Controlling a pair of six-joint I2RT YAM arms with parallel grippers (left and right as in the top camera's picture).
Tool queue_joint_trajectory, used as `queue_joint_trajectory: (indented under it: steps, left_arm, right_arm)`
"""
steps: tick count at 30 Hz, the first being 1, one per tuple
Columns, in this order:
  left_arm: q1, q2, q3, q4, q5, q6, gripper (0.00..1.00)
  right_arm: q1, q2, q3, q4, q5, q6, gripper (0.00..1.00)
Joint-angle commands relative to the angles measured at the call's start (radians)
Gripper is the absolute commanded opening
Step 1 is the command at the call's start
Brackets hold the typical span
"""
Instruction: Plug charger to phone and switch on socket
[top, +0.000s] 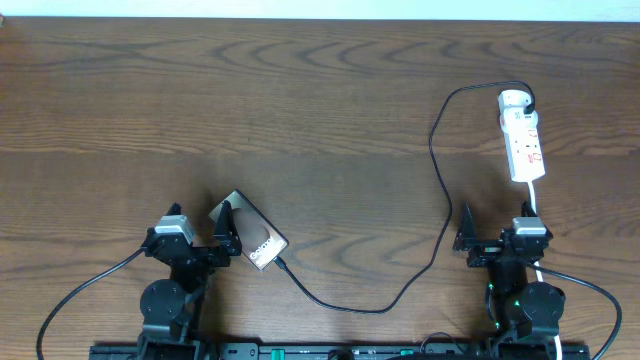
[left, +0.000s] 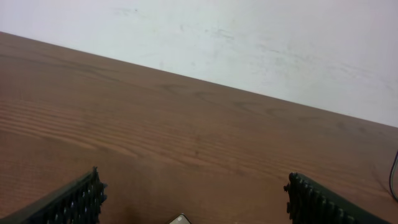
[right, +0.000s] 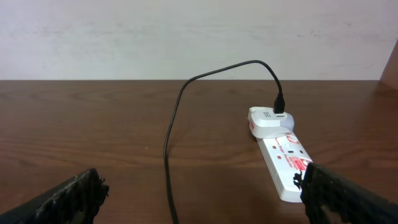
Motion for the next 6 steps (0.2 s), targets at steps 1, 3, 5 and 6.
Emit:
queue_joint_trajectory:
  steps: [1,3,5,6]
  left_arm:
    - [0.002,-0.006,-0.017,-0.039,-0.013,0.002,0.91]
    - [0.002,-0.006,-0.017,-0.039,-0.013,0.002,0.91]
    - [0.002,-0.006,-0.017,-0.039,-0.013,0.002,0.92]
    - [0.002,-0.006,-0.017,-0.039,-0.013,0.002,0.91]
  right_arm:
    - [0.014,-0.009,-0.001,-0.005,0.016,-0.014,0.99]
    - [0.014,-0.009,-0.001,-0.005,0.016,-0.014,0.99]
    - [0.014,-0.009,-0.001,-0.005,0.016,-0.014,0.99]
    - [0.014,-0.009,-0.001,-0.005,0.016,-0.014,0.99]
